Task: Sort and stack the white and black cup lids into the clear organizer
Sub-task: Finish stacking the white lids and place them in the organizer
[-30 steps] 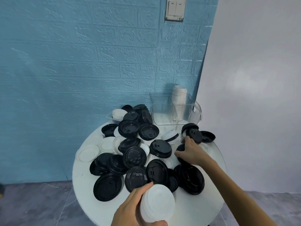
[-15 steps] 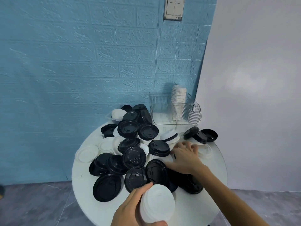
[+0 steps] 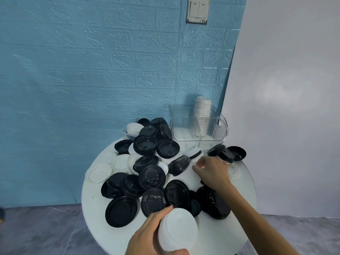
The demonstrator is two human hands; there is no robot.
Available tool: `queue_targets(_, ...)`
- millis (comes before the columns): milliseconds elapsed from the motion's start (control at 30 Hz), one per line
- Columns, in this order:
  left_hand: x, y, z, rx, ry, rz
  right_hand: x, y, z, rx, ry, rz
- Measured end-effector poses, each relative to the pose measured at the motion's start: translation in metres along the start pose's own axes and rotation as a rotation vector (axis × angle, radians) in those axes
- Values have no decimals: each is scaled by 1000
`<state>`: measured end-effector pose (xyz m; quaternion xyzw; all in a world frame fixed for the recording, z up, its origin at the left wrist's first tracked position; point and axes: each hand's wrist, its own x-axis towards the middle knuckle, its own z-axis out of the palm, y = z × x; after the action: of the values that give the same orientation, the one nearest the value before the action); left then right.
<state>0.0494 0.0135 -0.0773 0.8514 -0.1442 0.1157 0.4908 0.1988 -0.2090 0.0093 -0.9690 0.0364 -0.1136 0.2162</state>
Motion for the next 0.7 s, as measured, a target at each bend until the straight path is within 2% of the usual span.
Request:
queue_targets(167,1,4,-4,-42,-33,-14,-7,-1,-15,336,-31,-8)
queue_targets(267,1,8,-7,-49,-31,-15,-16,-3,-13,347,-67,-59)
queue_targets(367,0,11,-8,-41,-34,5,-22,-6,-13,295,-18,-91)
queue_targets(500,1,12,-9,-54,-45,-4,-35,-10,-30,382,141,-129)
queue_targets(600,1,14,-12,-58,-50,-24,-73,-17,-40,502,234,-328)
queue_targets(700,0,18,-13,-53,-38,-56,-120,-18,-27,514,147,-556)
